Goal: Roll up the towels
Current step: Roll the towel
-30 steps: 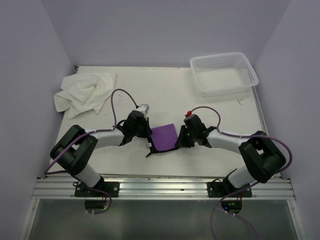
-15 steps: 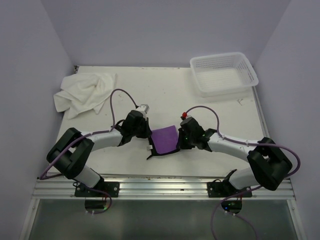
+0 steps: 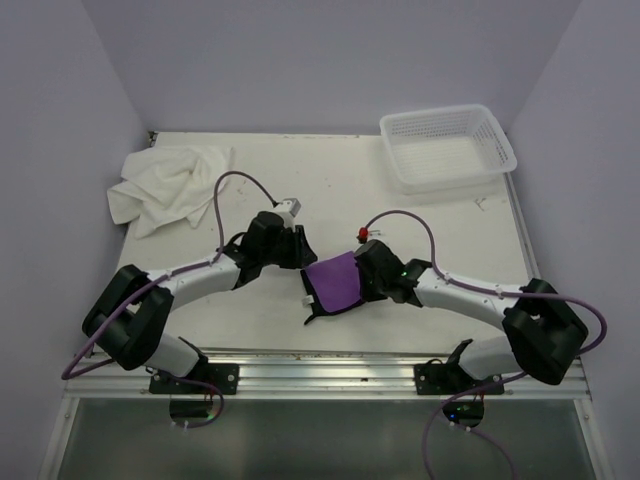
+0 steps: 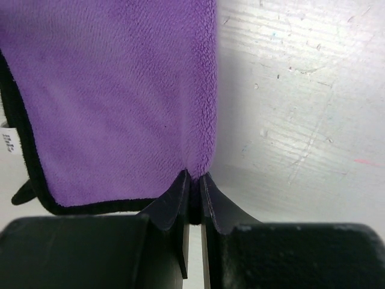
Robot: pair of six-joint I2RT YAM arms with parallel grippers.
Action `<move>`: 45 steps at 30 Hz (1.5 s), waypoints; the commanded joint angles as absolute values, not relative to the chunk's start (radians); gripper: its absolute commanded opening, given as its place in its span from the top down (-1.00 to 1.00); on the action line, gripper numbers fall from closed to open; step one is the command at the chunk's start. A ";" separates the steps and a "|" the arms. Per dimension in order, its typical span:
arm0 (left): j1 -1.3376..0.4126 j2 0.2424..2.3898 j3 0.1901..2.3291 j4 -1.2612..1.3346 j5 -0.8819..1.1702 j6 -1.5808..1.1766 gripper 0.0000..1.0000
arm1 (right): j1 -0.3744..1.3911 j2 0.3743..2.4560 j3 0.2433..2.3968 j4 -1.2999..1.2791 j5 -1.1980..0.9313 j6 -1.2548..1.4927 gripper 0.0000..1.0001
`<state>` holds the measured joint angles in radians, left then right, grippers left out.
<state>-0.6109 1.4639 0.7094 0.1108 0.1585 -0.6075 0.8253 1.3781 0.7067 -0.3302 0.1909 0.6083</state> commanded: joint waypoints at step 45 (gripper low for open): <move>-0.776 1.824 1.241 -0.176 0.170 -0.842 -0.47 | 0.900 1.187 0.595 -0.138 0.367 0.526 1.00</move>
